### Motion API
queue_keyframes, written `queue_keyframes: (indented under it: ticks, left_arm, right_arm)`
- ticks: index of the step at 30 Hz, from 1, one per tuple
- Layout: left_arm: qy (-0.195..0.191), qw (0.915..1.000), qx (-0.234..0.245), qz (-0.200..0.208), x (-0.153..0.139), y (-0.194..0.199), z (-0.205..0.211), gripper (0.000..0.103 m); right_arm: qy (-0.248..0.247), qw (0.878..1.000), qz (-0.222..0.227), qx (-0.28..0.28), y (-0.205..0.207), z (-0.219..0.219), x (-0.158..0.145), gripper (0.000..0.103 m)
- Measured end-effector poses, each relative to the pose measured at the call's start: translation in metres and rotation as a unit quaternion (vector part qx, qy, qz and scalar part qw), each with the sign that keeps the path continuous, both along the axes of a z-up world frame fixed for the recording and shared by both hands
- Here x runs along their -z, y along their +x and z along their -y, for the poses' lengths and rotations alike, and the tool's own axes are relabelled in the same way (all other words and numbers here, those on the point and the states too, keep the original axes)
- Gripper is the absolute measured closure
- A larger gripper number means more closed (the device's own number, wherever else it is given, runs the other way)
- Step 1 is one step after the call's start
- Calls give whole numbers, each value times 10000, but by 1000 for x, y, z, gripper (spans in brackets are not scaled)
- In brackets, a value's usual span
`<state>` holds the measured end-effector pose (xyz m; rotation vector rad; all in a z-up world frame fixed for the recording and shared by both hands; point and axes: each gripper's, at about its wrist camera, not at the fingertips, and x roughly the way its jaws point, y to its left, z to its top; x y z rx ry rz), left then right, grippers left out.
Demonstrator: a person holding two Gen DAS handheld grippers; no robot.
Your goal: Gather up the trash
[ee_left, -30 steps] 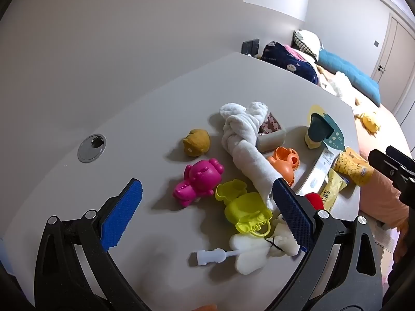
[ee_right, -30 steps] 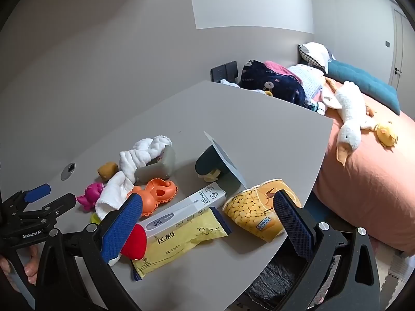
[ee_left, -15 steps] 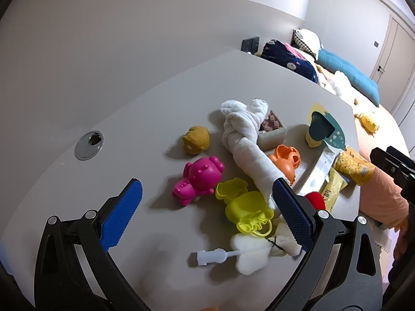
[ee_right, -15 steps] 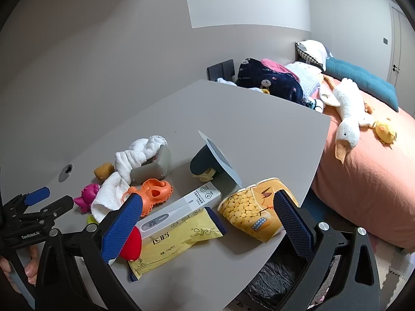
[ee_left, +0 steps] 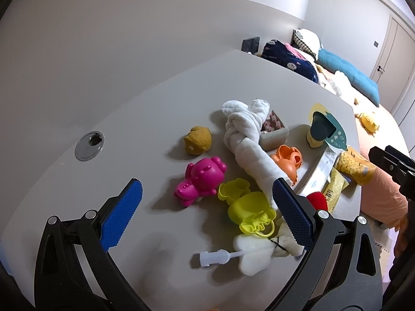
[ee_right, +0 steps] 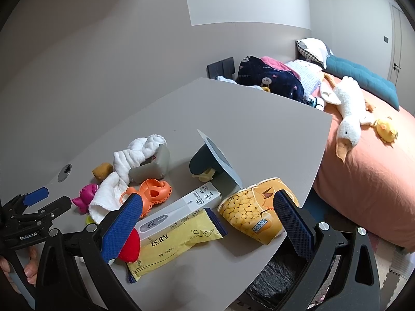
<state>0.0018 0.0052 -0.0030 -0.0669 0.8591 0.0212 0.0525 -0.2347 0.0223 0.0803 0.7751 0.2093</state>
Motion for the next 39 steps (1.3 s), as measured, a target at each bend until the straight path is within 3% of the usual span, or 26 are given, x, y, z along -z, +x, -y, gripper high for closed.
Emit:
queue_keyframes:
  ticks: [17, 39]
  left_arm:
    - [-234, 9997, -56, -27, 0, 0, -9, 6]
    - [-97, 9998, -57, -155, 8, 6, -12, 6]
  right_arm:
    - [12, 10000, -27, 2, 3, -2, 3, 3]
    - [-10, 9999, -101, 29, 9, -2, 11, 3]
